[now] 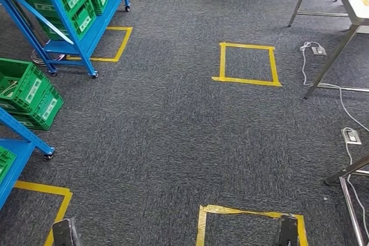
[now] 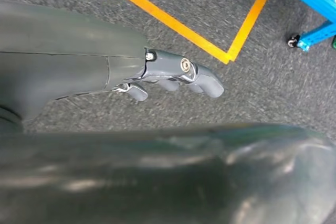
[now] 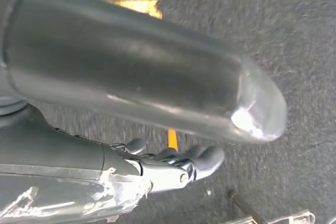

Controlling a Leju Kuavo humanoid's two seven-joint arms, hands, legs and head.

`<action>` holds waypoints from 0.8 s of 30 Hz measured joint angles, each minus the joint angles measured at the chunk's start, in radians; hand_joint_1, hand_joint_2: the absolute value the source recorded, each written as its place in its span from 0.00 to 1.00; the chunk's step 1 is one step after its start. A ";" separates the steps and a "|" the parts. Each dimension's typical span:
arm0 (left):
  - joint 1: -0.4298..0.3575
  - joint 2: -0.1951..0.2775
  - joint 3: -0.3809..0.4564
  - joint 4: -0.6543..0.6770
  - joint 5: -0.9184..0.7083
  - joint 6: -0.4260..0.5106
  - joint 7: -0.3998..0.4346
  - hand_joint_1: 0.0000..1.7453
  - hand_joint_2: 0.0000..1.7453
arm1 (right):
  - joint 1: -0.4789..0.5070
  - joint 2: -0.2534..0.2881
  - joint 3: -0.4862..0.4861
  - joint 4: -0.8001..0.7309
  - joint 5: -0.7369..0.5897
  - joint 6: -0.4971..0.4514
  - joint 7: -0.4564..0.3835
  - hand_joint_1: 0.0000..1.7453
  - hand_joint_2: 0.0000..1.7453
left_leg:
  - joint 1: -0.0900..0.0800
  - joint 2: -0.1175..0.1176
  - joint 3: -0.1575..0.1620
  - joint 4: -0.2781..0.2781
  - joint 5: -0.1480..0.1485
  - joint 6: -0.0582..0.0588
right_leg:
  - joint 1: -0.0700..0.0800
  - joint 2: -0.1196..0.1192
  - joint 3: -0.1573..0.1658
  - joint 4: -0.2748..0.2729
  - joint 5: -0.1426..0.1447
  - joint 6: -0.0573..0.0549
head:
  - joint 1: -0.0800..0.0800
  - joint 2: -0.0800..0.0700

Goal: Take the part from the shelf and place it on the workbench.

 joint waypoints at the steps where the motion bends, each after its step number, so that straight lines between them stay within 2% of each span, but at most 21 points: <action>1: 0.002 0.000 0.000 0.000 -0.010 0.006 0.000 0.00 0.00 | 0.003 0.005 0.010 -0.011 0.009 -0.024 -0.001 0.00 0.00 | 0.003 -0.009 -0.005 -0.001 0.003 -0.007 | 0.001 -0.012 0.001 -0.002 0.002 -0.005 | 0.000 0.000; 2: 0.005 0.000 -0.001 -0.002 -0.019 0.012 -0.001 0.00 0.00 | 0.007 0.010 0.022 -0.025 0.013 -0.042 -0.002 0.00 0.00 | 0.004 0.001 -0.010 0.004 0.000 -0.012 | 0.001 -0.024 0.002 -0.005 0.006 -0.011 | 0.000 0.000; 4: 0.008 -0.002 -0.006 -0.011 -0.029 0.015 -0.001 0.00 0.00 | 0.015 0.019 0.046 -0.054 0.006 -0.054 -0.002 0.00 0.00 | 0.002 0.057 -0.039 0.059 -0.038 -0.022 | 0.001 -0.052 0.005 -0.014 0.011 -0.024 | -0.005 0.000; 5: 0.006 -0.003 -0.009 -0.015 -0.031 0.014 -0.001 0.00 0.00 | 0.021 0.021 0.057 -0.067 -0.003 -0.053 -0.002 0.00 0.00 | 0.001 0.090 -0.067 0.116 -0.070 -0.025 | 0.003 -0.068 0.006 -0.015 0.011 -0.028 | -0.007 0.000; 6: 0.004 -0.004 -0.013 -0.018 -0.032 0.012 -0.001 0.00 0.00 | 0.027 0.023 0.067 -0.076 -0.011 -0.055 -0.002 0.00 0.00 | 0.002 0.108 -0.101 0.186 -0.104 -0.030 | 0.004 -0.085 0.006 -0.015 0.011 -0.030 | -0.009 0.000; 7: 0.004 -0.005 -0.017 -0.021 -0.031 0.008 -0.001 0.00 0.00 | 0.032 0.024 0.077 -0.083 -0.019 -0.057 -0.002 0.00 0.00 | 0.004 0.115 -0.130 0.248 -0.127 -0.033 | 0.005 -0.102 0.006 -0.015 0.010 -0.031 | -0.009 0.000; 8: 0.005 -0.005 -0.020 -0.024 -0.028 0.000 -0.001 0.00 0.00 | 0.035 0.024 0.085 -0.086 -0.028 -0.060 -0.002 0.00 0.00 | 0.006 0.118 -0.147 0.284 -0.134 -0.036 | 0.005 -0.119 0.006 -0.015 0.009 -0.032 | -0.009 0.000; 9: 0.007 -0.006 -0.024 -0.029 -0.025 -0.008 -0.002 0.00 0.00 | 0.036 0.024 0.091 -0.088 -0.036 -0.060 -0.002 0.00 0.00 | 0.008 0.121 -0.144 0.282 -0.122 -0.039 | 0.005 -0.134 0.006 -0.015 0.008 -0.031 | -0.009 0.000; 10: 0.010 -0.006 -0.029 -0.034 -0.022 -0.016 -0.002 0.00 0.00 | 0.037 0.024 0.098 -0.091 -0.044 -0.058 -0.002 0.00 0.00 | 0.009 0.127 -0.120 0.241 -0.094 -0.040 | 0.004 -0.147 0.007 -0.015 0.007 -0.029 | -0.009 0.000; 11: 0.011 -0.007 -0.035 -0.041 -0.019 -0.022 -0.002 0.00 0.00 | 0.039 0.025 0.105 -0.094 -0.051 -0.056 -0.002 0.00 0.00 | 0.010 0.145 -0.080 0.172 -0.061 -0.041 | 0.004 -0.160 0.009 -0.014 0.005 -0.026 | -0.010 0.000; 12: 0.010 -0.008 -0.041 -0.046 -0.018 -0.023 -0.002 0.00 0.00 | 0.040 0.025 0.111 -0.098 -0.056 -0.053 -0.002 0.00 0.00 | 0.008 0.172 -0.040 0.101 -0.037 -0.042 | 0.007 -0.171 0.011 -0.013 0.001 -0.021 | -0.010 0.000; 14: 0.006 -0.009 -0.055 -0.054 -0.015 -0.019 -0.002 0.00 0.00 | 0.043 0.025 0.123 -0.103 -0.065 -0.053 -0.002 0.00 0.00 | 0.004 0.205 0.005 0.017 -0.017 -0.033 | 0.014 -0.193 0.014 -0.010 -0.006 -0.011 | -0.010 0.000; 15: 0.005 -0.010 -0.061 -0.056 -0.014 -0.016 -0.002 0.00 0.00 | 0.044 0.025 0.127 -0.105 -0.069 -0.054 -0.002 0.00 0.00 | 0.001 0.205 0.008 0.008 -0.020 -0.026 | 0.017 -0.203 0.017 -0.010 -0.009 -0.006 | -0.009 0.000; 16: 0.007 -0.009 -0.065 -0.058 -0.012 -0.012 -0.002 0.00 0.00 | 0.044 0.025 0.131 -0.105 -0.074 -0.054 -0.002 0.00 0.00 | 0.001 0.191 0.006 0.007 -0.020 -0.017 | 0.017 -0.215 0.021 -0.011 -0.011 -0.002 | -0.008 0.000; 17: 0.011 -0.009 -0.069 -0.059 -0.010 -0.010 -0.002 0.00 0.00 | 0.044 0.025 0.135 -0.107 -0.078 -0.053 -0.002 0.00 0.00 | 0.002 0.179 0.006 0.006 -0.019 -0.011 | 0.015 -0.216 0.024 -0.009 -0.016 0.003 | -0.007 0.000; 18: 0.014 -0.008 -0.073 -0.060 -0.008 -0.008 -0.002 0.00 0.00 | 0.044 0.025 0.140 -0.108 -0.081 -0.054 -0.002 0.00 0.00 | 0.003 0.168 0.007 0.005 -0.019 -0.004 | 0.012 -0.202 0.021 0.004 -0.028 0.007 | -0.006 0.000; 19: 0.015 -0.008 -0.079 -0.062 -0.006 -0.007 -0.002 0.00 0.00 | 0.044 0.025 0.144 -0.110 -0.083 -0.057 -0.002 0.00 0.00 | 0.005 0.157 0.008 0.004 -0.017 0.003 | 0.009 -0.177 0.006 0.039 -0.051 0.012 | -0.004 0.000; 21: 0.013 -0.007 -0.090 -0.065 -0.002 -0.005 -0.002 0.00 0.00 | 0.047 0.025 0.148 -0.110 -0.085 -0.067 -0.002 0.00 0.00 | 0.006 0.132 0.007 0.003 -0.016 0.012 | 0.007 -0.120 -0.058 0.173 -0.117 0.015 | 0.002 0.000; 22: 0.013 -0.007 -0.096 -0.066 -0.002 0.000 -0.002 0.00 0.00 | 0.050 0.025 0.149 -0.109 -0.087 -0.073 -0.002 0.00 0.00 | 0.005 0.117 0.006 0.004 -0.016 0.014 | 0.007 -0.107 -0.095 0.246 -0.144 0.015 | 0.003 0.000; 23: 0.014 -0.007 -0.102 -0.067 -0.001 0.006 -0.002 0.00 0.00 | 0.053 0.025 0.150 -0.108 -0.087 -0.079 -0.002 0.00 0.00 | 0.004 0.102 0.006 0.004 -0.016 0.015 | 0.008 -0.102 -0.121 0.292 -0.154 0.014 | 0.004 0.000; 24: 0.015 -0.007 -0.106 -0.067 0.001 0.011 -0.002 0.00 0.00 | 0.054 0.025 0.152 -0.107 -0.088 -0.084 -0.002 0.00 0.00 | 0.004 0.087 0.007 0.004 -0.016 0.015 | 0.008 -0.100 -0.129 0.298 -0.142 0.012 | 0.004 0.000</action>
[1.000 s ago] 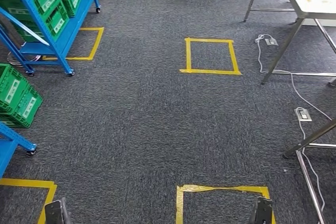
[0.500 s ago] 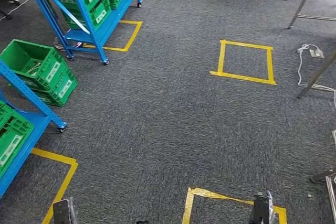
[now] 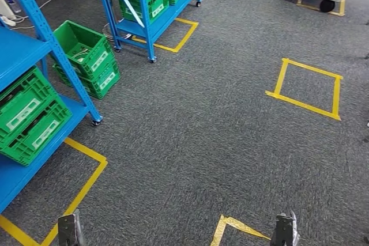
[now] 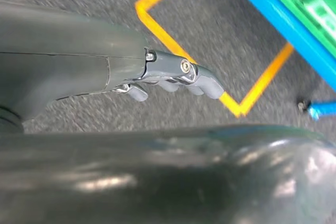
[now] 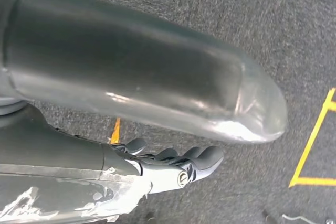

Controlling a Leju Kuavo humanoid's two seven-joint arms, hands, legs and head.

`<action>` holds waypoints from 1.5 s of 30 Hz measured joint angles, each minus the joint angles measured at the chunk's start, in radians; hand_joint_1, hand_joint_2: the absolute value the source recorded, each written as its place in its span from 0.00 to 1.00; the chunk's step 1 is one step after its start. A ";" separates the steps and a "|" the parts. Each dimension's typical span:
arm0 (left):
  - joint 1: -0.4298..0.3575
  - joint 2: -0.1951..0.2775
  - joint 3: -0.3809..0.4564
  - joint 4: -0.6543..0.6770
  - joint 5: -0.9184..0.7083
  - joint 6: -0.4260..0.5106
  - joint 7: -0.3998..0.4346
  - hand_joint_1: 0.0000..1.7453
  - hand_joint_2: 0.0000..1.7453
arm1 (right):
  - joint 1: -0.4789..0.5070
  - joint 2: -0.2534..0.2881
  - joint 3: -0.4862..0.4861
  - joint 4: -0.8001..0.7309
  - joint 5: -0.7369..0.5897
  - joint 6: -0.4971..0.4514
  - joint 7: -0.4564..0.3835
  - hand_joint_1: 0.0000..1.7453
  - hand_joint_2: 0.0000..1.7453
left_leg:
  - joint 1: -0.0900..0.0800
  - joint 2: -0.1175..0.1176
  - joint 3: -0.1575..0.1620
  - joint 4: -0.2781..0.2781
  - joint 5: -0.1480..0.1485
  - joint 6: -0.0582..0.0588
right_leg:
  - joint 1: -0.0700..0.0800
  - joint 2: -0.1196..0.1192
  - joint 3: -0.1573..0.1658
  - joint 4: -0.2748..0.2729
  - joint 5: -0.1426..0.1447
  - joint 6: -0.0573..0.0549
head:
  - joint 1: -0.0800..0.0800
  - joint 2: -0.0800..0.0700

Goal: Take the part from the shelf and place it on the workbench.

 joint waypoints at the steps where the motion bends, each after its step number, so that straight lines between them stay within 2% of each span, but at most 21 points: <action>1: 0.001 0.000 -0.004 0.000 0.003 0.003 0.000 0.00 0.00 | 0.000 0.000 0.003 0.001 0.000 -0.004 0.000 0.00 0.00 | 0.000 -0.015 0.001 0.000 0.000 0.000 | 0.000 0.004 0.012 -0.036 0.031 -0.003 | 0.000 0.000; 4: 0.001 0.000 -0.019 -0.003 0.009 0.002 0.000 0.00 0.00 | -0.002 -0.001 0.012 0.001 -0.003 -0.014 0.000 0.00 0.00 | 0.000 -0.057 0.002 0.004 0.001 -0.008 | -0.007 0.061 0.100 -0.239 0.129 -0.007 | -0.001 0.000; 6: 0.002 0.000 -0.030 -0.007 0.013 0.002 0.000 0.00 0.00 | -0.004 -0.001 0.017 0.003 -0.007 -0.018 0.000 0.00 0.00 | 0.000 -0.079 -0.005 0.004 0.005 -0.020 | -0.009 0.086 0.125 -0.291 0.138 -0.008 | -0.001 0.000; 8: 0.008 0.001 -0.035 -0.009 0.017 0.002 0.000 0.00 0.00 | -0.005 -0.001 0.022 0.004 -0.009 -0.021 0.000 0.00 0.00 | 0.005 -0.094 -0.012 0.001 0.010 -0.032 | -0.008 0.066 0.129 -0.294 0.142 -0.018 | -0.001 0.000; 10: 0.013 0.002 -0.039 -0.010 0.019 0.002 0.000 0.00 0.00 | -0.006 -0.002 0.024 0.004 -0.010 -0.022 0.000 0.00 0.00 | 0.003 -0.058 -0.030 0.033 -0.014 -0.042 | -0.008 0.043 0.131 -0.301 0.148 -0.031 | -0.006 0.000; 12: 0.011 0.002 -0.046 -0.012 0.021 0.004 0.000 0.00 0.00 | -0.004 -0.004 0.025 0.004 -0.013 -0.023 0.000 0.00 0.00 | 0.000 0.002 -0.081 0.140 -0.075 -0.048 | -0.005 0.014 0.132 -0.306 0.150 -0.040 | -0.011 0.000; 14: 0.010 0.001 -0.057 -0.014 0.024 0.009 0.000 0.00 0.00 | -0.001 -0.005 0.026 0.005 -0.016 -0.023 0.000 0.00 0.00 | 0.001 0.027 -0.139 0.260 -0.120 -0.052 | -0.002 -0.018 0.132 -0.306 0.147 -0.044 | -0.012 0.000; 15: 0.011 0.001 -0.060 -0.014 0.026 0.012 0.000 0.00 0.00 | -0.001 -0.005 0.026 0.005 -0.017 -0.023 0.000 0.00 0.00 | 0.001 0.031 -0.147 0.280 -0.116 -0.053 | -0.001 -0.032 0.133 -0.306 0.145 -0.045 | -0.012 0.000; 17: 0.013 0.001 -0.064 -0.016 0.031 0.016 0.000 0.00 0.00 | -0.002 -0.006 0.029 0.005 -0.017 -0.024 0.000 0.00 0.00 | 0.002 0.045 -0.106 0.205 -0.061 -0.053 | -0.001 -0.057 0.138 -0.306 0.141 -0.043 | -0.012 0.000; 19: 0.012 0.000 -0.070 -0.019 0.036 0.018 0.000 0.00 0.00 | -0.002 -0.006 0.033 0.005 -0.017 -0.026 0.000 0.00 0.00 | -0.004 0.099 -0.034 0.070 -0.010 -0.047 | 0.003 -0.078 0.145 -0.305 0.133 -0.035 | -0.014 0.000; 21: 0.009 -0.001 -0.077 -0.023 0.041 0.018 0.000 0.00 0.00 | -0.003 -0.006 0.035 0.005 -0.019 -0.029 0.000 0.00 0.00 | -0.010 0.132 -0.001 0.002 -0.005 -0.034 | 0.010 -0.099 0.154 -0.303 0.125 -0.023 | -0.014 0.000; 23: 0.010 -0.001 -0.080 -0.026 0.045 0.018 0.000 0.00 0.00 | -0.004 -0.006 0.037 0.005 -0.021 -0.034 0.000 0.00 0.00 | -0.008 0.106 0.002 -0.004 -0.011 -0.020 | 0.010 -0.112 0.165 -0.298 0.122 -0.010 | -0.011 0.000; 25: 0.013 -0.002 -0.082 -0.028 0.047 0.017 0.000 0.00 0.00 | -0.006 -0.007 0.041 0.005 -0.022 -0.036 0.000 0.00 0.00 | -0.004 0.080 0.011 -0.005 -0.012 -0.008 | 0.003 -0.076 0.158 -0.269 0.103 0.000 | -0.008 0.000; 27: 0.012 -0.004 -0.085 -0.030 0.048 0.016 0.000 0.00 0.00 | -0.006 -0.008 0.042 0.005 -0.023 -0.036 0.000 0.00 0.00 | -0.001 0.054 0.016 -0.005 -0.014 0.000 | -0.003 -0.023 0.103 -0.166 0.050 0.008 | -0.004 0.000; 29: 0.012 -0.005 -0.087 -0.030 0.048 0.015 0.000 0.00 0.00 | -0.001 -0.008 0.043 0.005 -0.024 -0.037 0.000 0.00 0.00 | -0.001 0.026 0.019 -0.005 -0.018 0.005 | -0.004 -0.005 0.024 -0.038 0.002 0.012 | 0.000 0.000; 30: 0.013 -0.005 -0.087 -0.031 0.048 0.015 0.000 0.00 0.00 | 0.001 -0.009 0.043 0.005 -0.025 -0.037 0.000 0.00 0.00 | -0.001 0.014 0.023 -0.004 -0.021 0.005 | -0.004 -0.003 -0.002 -0.011 0.003 0.013 | 0.001 0.000; 31: 0.015 -0.006 -0.087 -0.031 0.048 0.015 0.000 0.00 0.00 | 0.002 -0.010 0.043 0.005 -0.025 -0.037 0.000 0.00 0.00 | 0.000 0.002 0.030 -0.004 -0.026 0.004 | -0.004 -0.002 -0.009 -0.022 0.025 0.012 | 0.002 0.000; 33: 0.018 -0.006 -0.088 -0.031 0.049 0.015 0.000 0.00 0.00 | 0.002 -0.012 0.043 0.005 -0.025 -0.040 0.000 0.00 0.00 | 0.003 -0.016 0.049 -0.004 -0.039 -0.003 | -0.006 0.002 0.027 -0.141 0.116 0.012 | 0.002 0.000; 35: 0.018 -0.006 -0.089 -0.031 0.052 0.016 0.000 0.00 0.00 | 0.000 -0.013 0.044 0.006 -0.026 -0.043 0.000 0.00 0.00 | 0.003 -0.026 0.061 -0.003 -0.052 -0.014 | -0.008 0.015 0.064 -0.250 0.166 0.009 | 0.005 0.000; 40: 0.019 -0.004 -0.094 -0.034 0.059 0.018 0.000 0.00 0.00 | 0.001 -0.014 0.049 0.005 -0.028 -0.053 0.000 0.00 0.00 | 0.001 -0.013 0.054 0.018 -0.061 -0.037 | -0.006 0.023 0.088 -0.279 0.162 -0.029 | 0.005 0.000; 45: 0.016 -0.004 -0.104 -0.034 0.062 0.019 0.000 0.00 0.00 | 0.004 -0.015 0.051 0.005 -0.032 -0.055 0.000 0.00 0.00 | -0.001 0.032 -0.124 0.291 -0.147 -0.047 | 0.000 0.010 0.124 -0.288 0.137 -0.048 | 0.001 0.000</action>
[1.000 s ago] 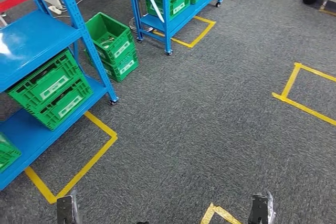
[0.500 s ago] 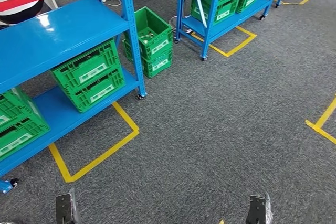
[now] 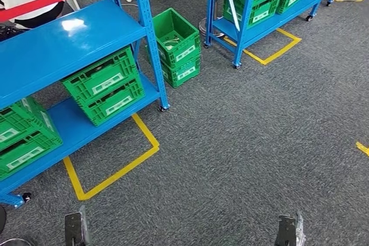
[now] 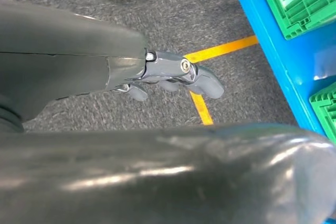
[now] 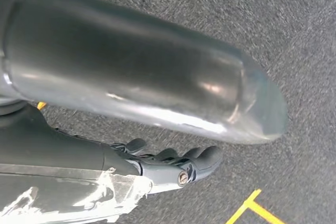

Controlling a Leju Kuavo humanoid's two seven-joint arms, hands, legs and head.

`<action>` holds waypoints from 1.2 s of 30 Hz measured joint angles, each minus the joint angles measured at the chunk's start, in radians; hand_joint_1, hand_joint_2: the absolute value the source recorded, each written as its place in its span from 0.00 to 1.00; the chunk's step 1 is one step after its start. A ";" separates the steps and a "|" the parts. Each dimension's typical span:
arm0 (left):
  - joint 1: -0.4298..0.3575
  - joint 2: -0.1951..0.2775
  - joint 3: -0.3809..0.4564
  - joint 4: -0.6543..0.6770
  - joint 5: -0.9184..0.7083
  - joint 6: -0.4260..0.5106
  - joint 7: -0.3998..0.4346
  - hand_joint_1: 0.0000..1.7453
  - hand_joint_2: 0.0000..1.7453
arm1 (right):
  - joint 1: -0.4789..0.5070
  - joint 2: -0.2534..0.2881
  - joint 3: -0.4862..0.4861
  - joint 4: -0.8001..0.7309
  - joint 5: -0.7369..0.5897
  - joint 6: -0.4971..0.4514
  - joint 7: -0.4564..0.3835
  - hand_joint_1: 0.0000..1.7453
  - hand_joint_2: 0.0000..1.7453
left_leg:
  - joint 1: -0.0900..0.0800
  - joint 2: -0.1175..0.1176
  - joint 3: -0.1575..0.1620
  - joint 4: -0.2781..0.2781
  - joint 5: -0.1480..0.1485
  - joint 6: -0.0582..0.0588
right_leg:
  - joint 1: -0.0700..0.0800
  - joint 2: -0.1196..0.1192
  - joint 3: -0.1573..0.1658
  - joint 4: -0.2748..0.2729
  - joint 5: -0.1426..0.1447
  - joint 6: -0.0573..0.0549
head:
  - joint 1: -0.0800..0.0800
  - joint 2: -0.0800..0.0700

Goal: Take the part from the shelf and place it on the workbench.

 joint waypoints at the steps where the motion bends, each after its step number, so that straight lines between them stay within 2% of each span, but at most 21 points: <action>1: 0.002 0.000 -0.001 0.000 0.002 0.001 0.000 0.00 0.00 | 0.001 0.000 0.000 0.000 -0.002 0.000 0.000 0.00 0.00 | 0.000 0.000 -0.020 0.011 0.002 0.003 | 0.002 -0.001 0.010 0.000 -0.008 -0.001 | 0.000 0.000; 2: 0.004 0.000 -0.002 0.000 0.005 0.001 0.000 0.00 0.00 | 0.001 0.000 0.001 0.000 -0.004 0.000 0.000 0.00 0.00 | -0.001 0.000 -0.021 -0.017 0.028 0.007 | 0.004 -0.001 0.021 0.000 -0.016 -0.002 | 0.000 0.000; 4: 0.005 0.001 -0.004 0.000 0.008 0.002 0.000 0.00 0.00 | 0.000 0.000 0.005 0.000 -0.007 0.000 0.000 0.00 0.00 | -0.008 0.004 0.010 -0.138 0.124 0.024 | 0.008 -0.002 0.045 -0.002 -0.034 -0.001 | 0.000 0.000; 6: 0.004 0.002 -0.006 0.000 0.010 0.004 0.000 0.00 0.00 | 0.000 0.000 0.010 0.000 -0.012 0.000 0.000 0.00 0.00 | -0.018 0.009 0.039 -0.242 0.174 0.038 | 0.012 -0.003 0.059 -0.003 -0.055 0.005 | -0.001 0.000; 10: 0.003 0.002 -0.013 -0.003 0.016 0.009 0.000 0.00 0.00 | 0.000 0.000 0.017 -0.003 -0.019 0.002 0.000 0.00 0.00 | -0.018 0.001 0.079 -0.282 0.162 0.049 | 0.014 -0.004 0.095 0.007 -0.078 0.025 | -0.001 0.000; 11: 0.002 0.002 -0.015 -0.003 0.017 0.010 0.000 0.00 0.00 | -0.002 0.000 0.017 -0.004 -0.020 0.002 0.000 0.00 0.00 | -0.017 0.000 0.092 -0.282 0.157 0.054 | 0.014 -0.004 0.087 0.030 -0.091 0.030 | 0.001 0.000; 12: 0.001 0.003 -0.016 -0.004 0.018 0.011 0.000 0.00 0.00 | -0.003 0.000 0.018 -0.004 -0.021 0.002 0.000 0.00 0.00 | -0.016 -0.001 0.104 -0.282 0.152 0.059 | 0.013 -0.004 0.064 0.076 -0.112 0.035 | 0.001 0.000; 14: 0.001 0.003 -0.017 -0.004 0.018 0.012 0.000 0.00 0.00 | -0.003 0.000 0.018 -0.005 -0.023 0.002 0.000 0.00 0.00 | -0.015 -0.002 0.121 -0.282 0.135 0.064 | 0.012 -0.004 -0.017 0.207 -0.165 0.043 | 0.003 0.000; 16: 0.004 0.003 -0.020 -0.004 0.018 0.013 0.000 0.00 0.00 | -0.001 -0.001 0.018 -0.005 -0.024 0.002 0.000 0.00 0.00 | -0.015 -0.006 0.142 -0.281 0.116 0.064 | 0.011 -0.004 -0.087 0.277 -0.186 0.045 | 0.005 0.000; 17: 0.005 0.003 -0.021 -0.004 0.018 0.014 0.000 0.00 0.00 | 0.001 -0.001 0.018 -0.005 -0.024 0.002 0.000 0.00 0.00 | -0.015 -0.008 0.157 -0.281 0.105 0.063 | 0.011 -0.004 -0.100 0.259 -0.166 0.044 | 0.006 0.000; 18: 0.005 0.002 -0.023 -0.004 0.018 0.014 0.000 0.00 0.00 | 0.001 -0.001 0.019 -0.005 -0.024 0.002 0.000 0.00 0.00 | -0.014 -0.009 0.174 -0.281 0.093 0.061 | 0.011 -0.004 -0.097 0.209 -0.125 0.043 | 0.006 0.000; 20: 0.007 0.002 -0.025 -0.004 0.019 0.015 0.000 0.00 0.00 | 0.002 -0.003 0.020 -0.004 -0.024 0.002 0.000 0.00 0.00 | -0.014 -0.015 0.200 -0.281 0.071 0.054 | 0.010 0.007 -0.081 0.084 -0.013 0.044 | 0.009 0.000; 22: 0.005 0.002 -0.027 -0.005 0.022 0.017 0.000 0.00 0.00 | 0.006 -0.004 0.022 -0.002 -0.025 0.002 0.001 0.00 0.00 | -0.014 -0.022 0.201 -0.280 0.062 0.046 | 0.011 0.019 -0.075 0.026 0.045 0.036 | 0.011 0.000; 24: 0.003 0.001 -0.027 -0.005 0.025 0.019 0.000 0.00 0.00 | 0.011 -0.004 0.026 -0.001 -0.025 0.001 0.000 0.00 0.00 | -0.012 -0.027 0.194 -0.283 0.063 0.038 | 0.013 0.013 -0.073 0.019 0.045 0.023 | 0.010 0.000; 26: 0.001 0.002 -0.028 -0.006 0.027 0.023 0.000 0.00 0.00 | 0.011 -0.005 0.030 -0.001 -0.025 0.000 0.000 0.00 0.00 | -0.014 -0.020 0.169 -0.246 0.066 0.032 | 0.011 0.000 -0.061 0.003 0.045 0.017 | 0.008 0.000; 30: 0.005 0.002 -0.029 -0.007 0.028 0.031 0.000 0.00 0.00 | 0.009 -0.007 0.035 0.000 -0.025 -0.002 0.000 0.00 0.00 | -0.016 -0.007 0.023 -0.016 -0.009 0.026 | 0.008 -0.033 -0.021 -0.026 0.033 0.002 | 0.005 0.000; 31: 0.007 0.002 -0.029 -0.007 0.028 0.033 0.000 0.00 0.00 | 0.008 -0.007 0.037 0.000 -0.025 -0.003 0.000 0.00 0.00 | -0.015 -0.006 -0.002 0.011 -0.012 0.023 | 0.008 -0.040 -0.014 -0.026 0.028 0.000 | 0.005 0.000; 32: 0.008 0.002 -0.029 -0.007 0.028 0.034 0.000 0.00 0.00 | 0.007 -0.007 0.039 0.000 -0.025 -0.004 0.000 0.00 0.00 | -0.015 -0.004 -0.013 0.005 0.007 0.020 | 0.008 -0.048 -0.005 -0.026 0.021 -0.001 | 0.004 0.000; 34: 0.008 0.002 -0.030 -0.007 0.028 0.034 0.000 0.00 0.00 | 0.003 -0.007 0.043 0.000 -0.024 -0.006 0.000 0.00 0.00 | -0.014 0.016 0.016 -0.096 0.095 0.018 | 0.008 -0.064 0.014 -0.027 0.009 -0.001 | 0.004 0.000; 35: 0.006 0.003 -0.031 -0.007 0.029 0.034 0.000 0.00 0.00 | 0.001 -0.007 0.044 0.000 -0.024 -0.007 0.000 0.00 0.00 | -0.017 0.046 0.040 -0.167 0.139 0.020 | 0.009 -0.072 0.024 -0.026 0.001 0.001 | 0.004 0.000; 36: 0.003 0.003 -0.031 -0.007 0.029 0.035 0.000 0.00 0.00 | 0.000 -0.007 0.046 0.000 -0.024 -0.008 0.000 0.00 0.00 | -0.019 0.076 0.061 -0.229 0.163 0.023 | 0.013 -0.082 0.031 -0.024 -0.006 0.005 | 0.001 0.000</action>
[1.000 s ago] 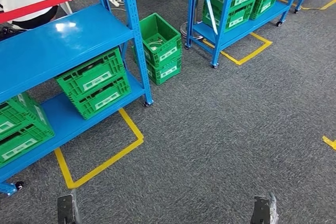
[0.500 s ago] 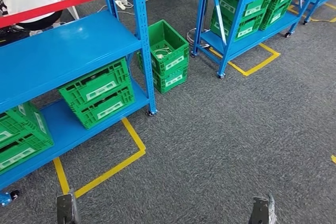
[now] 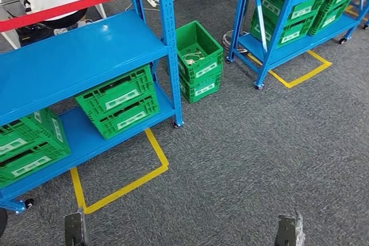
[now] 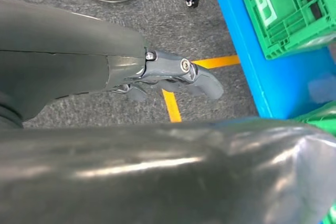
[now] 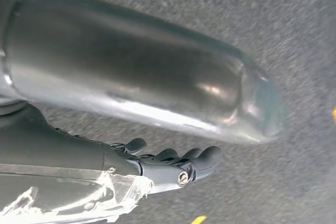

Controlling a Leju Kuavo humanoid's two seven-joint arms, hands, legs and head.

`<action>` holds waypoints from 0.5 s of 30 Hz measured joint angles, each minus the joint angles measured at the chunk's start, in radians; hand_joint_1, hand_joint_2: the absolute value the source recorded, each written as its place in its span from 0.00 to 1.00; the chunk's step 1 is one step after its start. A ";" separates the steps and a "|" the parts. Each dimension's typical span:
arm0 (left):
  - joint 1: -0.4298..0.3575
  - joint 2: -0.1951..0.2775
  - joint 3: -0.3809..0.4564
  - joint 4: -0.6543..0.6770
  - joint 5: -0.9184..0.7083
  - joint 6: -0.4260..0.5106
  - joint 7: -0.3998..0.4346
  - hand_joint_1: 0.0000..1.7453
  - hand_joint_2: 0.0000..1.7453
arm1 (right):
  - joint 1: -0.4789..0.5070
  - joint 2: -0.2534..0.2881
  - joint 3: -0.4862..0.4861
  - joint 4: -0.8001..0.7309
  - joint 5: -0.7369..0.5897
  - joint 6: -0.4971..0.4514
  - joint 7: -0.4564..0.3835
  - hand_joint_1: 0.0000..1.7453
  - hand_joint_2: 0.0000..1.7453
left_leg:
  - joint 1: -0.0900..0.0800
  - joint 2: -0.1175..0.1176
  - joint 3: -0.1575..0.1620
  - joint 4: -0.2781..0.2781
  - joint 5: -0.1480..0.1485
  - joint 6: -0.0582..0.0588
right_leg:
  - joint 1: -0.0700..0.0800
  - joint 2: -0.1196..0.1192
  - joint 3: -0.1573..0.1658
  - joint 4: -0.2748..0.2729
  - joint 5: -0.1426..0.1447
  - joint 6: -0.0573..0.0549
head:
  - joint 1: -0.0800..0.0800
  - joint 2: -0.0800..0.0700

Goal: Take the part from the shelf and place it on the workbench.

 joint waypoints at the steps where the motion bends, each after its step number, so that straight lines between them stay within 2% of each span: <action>1: -0.003 0.000 -0.001 0.000 0.001 0.000 0.000 0.00 0.00 | 0.000 0.000 0.001 0.000 0.000 -0.002 0.000 0.00 0.00 | -0.002 0.021 0.012 -0.040 0.013 0.003 | 0.004 -0.011 0.004 0.001 -0.008 0.005 | -0.002 0.000; 2: -0.006 0.000 -0.002 0.000 0.001 0.000 0.000 0.00 0.00 | -0.001 0.000 0.002 0.000 0.000 -0.004 0.000 0.00 0.00 | -0.004 0.031 0.016 -0.060 0.014 0.005 | 0.008 -0.023 0.005 0.002 -0.015 0.010 | -0.004 0.000; 4: -0.005 -0.001 -0.003 -0.001 0.004 0.000 0.000 0.00 0.00 | -0.003 -0.001 0.005 0.000 0.000 -0.007 0.000 0.00 0.00 | -0.001 0.004 0.017 -0.066 0.017 0.010 | 0.010 -0.045 0.011 0.001 -0.028 0.020 | -0.005 0.000; 5: -0.004 -0.001 -0.003 -0.001 0.005 0.000 0.000 0.00 0.00 | -0.006 -0.001 0.006 0.000 -0.001 -0.008 0.000 0.00 0.00 | 0.002 -0.011 0.019 -0.068 0.019 0.014 | 0.008 -0.032 0.012 0.009 -0.037 0.026 | -0.004 0.000; 6: -0.004 -0.001 -0.003 -0.002 0.006 0.001 0.000 0.00 0.00 | -0.008 -0.001 0.008 0.000 -0.001 -0.009 0.000 0.00 0.00 | 0.006 -0.025 0.021 -0.069 0.021 0.019 | 0.006 -0.008 0.006 0.034 -0.055 0.032 | -0.002 0.000; 7: -0.005 0.000 -0.003 -0.002 0.007 0.001 0.000 0.00 0.00 | -0.009 -0.001 0.009 0.000 -0.001 -0.009 0.000 0.00 0.00 | 0.009 -0.039 0.022 -0.070 0.022 0.024 | 0.003 0.023 -0.015 0.081 -0.082 0.038 | 0.000 0.000; 8: -0.006 0.000 -0.004 -0.002 0.007 0.001 0.000 0.00 0.00 | -0.008 -0.001 0.009 0.000 -0.001 -0.009 0.000 0.00 0.00 | 0.009 -0.054 0.022 -0.070 0.021 0.027 | 0.001 0.052 -0.045 0.147 -0.115 0.042 | 0.003 0.000; 9: -0.006 -0.001 -0.005 -0.003 0.008 0.001 0.000 0.00 0.00 | -0.007 -0.001 0.009 0.000 -0.002 -0.009 0.000 0.00 0.00 | 0.009 -0.069 0.022 -0.070 0.021 0.029 | 0.000 0.065 -0.082 0.220 -0.146 0.044 | 0.004 0.000; 10: -0.006 -0.002 -0.007 -0.003 0.008 0.001 0.000 0.00 0.00 | -0.006 -0.001 0.009 0.001 -0.003 -0.009 0.000 0.00 0.00 | 0.009 -0.085 0.022 -0.070 0.020 0.030 | 0.000 0.069 -0.115 0.278 -0.165 0.046 | 0.004 0.000; 11: -0.004 -0.002 -0.008 -0.003 0.008 0.001 0.000 0.00 0.00 | -0.005 -0.001 0.010 0.001 -0.004 -0.010 0.000 0.00 0.00 | 0.009 -0.101 0.023 -0.070 0.020 0.030 | 0.000 0.070 -0.135 0.303 -0.164 0.045 | 0.004 0.000; 12: -0.003 -0.002 -0.010 -0.003 0.008 0.002 0.000 0.00 0.00 | -0.005 -0.001 0.010 0.001 -0.004 -0.010 0.000 0.00 0.00 | 0.009 -0.116 0.024 -0.070 0.020 0.030 | -0.001 0.071 -0.136 0.288 -0.142 0.045 | 0.004 0.000; 13: -0.003 -0.002 -0.011 -0.003 0.008 0.002 0.000 0.00 0.00 | -0.006 -0.001 0.010 0.001 -0.004 -0.010 0.000 0.00 0.00 | 0.010 -0.132 0.025 -0.069 0.020 0.029 | -0.002 0.077 -0.117 0.232 -0.102 0.044 | 0.004 0.000; 15: -0.003 -0.002 -0.013 -0.003 0.008 0.003 0.000 0.00 0.00 | -0.008 -0.002 0.011 0.002 -0.004 -0.010 0.000 0.00 0.00 | 0.010 -0.159 0.025 -0.066 0.020 0.023 | -0.009 0.120 -0.057 0.088 -0.029 0.042 | 0.004 0.000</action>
